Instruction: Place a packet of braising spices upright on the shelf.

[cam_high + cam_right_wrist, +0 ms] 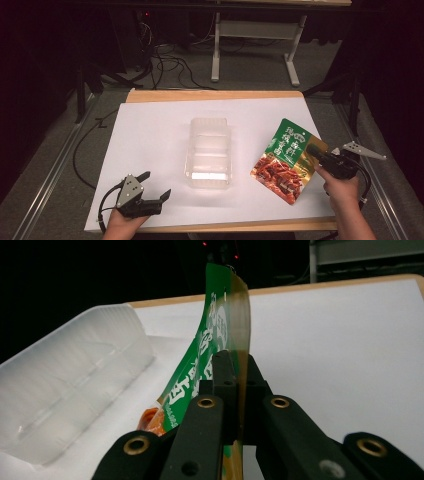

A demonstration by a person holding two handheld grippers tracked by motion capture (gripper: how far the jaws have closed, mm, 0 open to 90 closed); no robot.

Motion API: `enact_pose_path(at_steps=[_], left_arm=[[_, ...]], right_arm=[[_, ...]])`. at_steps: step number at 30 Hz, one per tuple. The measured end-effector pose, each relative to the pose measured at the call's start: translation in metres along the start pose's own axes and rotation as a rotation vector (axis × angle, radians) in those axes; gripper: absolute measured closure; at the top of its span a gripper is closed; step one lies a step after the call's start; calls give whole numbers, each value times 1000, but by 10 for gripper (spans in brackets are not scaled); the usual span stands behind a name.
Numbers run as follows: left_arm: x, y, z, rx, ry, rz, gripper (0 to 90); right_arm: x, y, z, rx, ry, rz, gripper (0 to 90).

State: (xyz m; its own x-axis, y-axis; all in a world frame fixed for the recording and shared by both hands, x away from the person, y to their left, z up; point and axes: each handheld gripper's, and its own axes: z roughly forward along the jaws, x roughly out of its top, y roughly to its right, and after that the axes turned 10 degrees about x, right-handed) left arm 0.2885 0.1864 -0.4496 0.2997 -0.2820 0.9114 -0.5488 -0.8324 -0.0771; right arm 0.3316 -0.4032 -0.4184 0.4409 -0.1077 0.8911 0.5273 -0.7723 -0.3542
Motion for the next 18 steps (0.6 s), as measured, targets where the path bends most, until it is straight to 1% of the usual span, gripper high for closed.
enact_pose_path(at_steps=[4,6,9,13,18], left_arm=[[1,3,0,-3,-2,11,108],[1,3,-1,-1,2,11,108],[1,3,-1,-1,3,8,108],[1,1,-1,-2,3,6,108],[1,0,-5,6,19,1,108]], right_arm=[[5,-10,-3,23,21,-36,900],[7,-15,-5,43,34,-45,900],[10,-23,-7,54,46,-66,900],[16,-37,-7,78,59,-105,900],[20,-54,-8,109,69,-154,900]])
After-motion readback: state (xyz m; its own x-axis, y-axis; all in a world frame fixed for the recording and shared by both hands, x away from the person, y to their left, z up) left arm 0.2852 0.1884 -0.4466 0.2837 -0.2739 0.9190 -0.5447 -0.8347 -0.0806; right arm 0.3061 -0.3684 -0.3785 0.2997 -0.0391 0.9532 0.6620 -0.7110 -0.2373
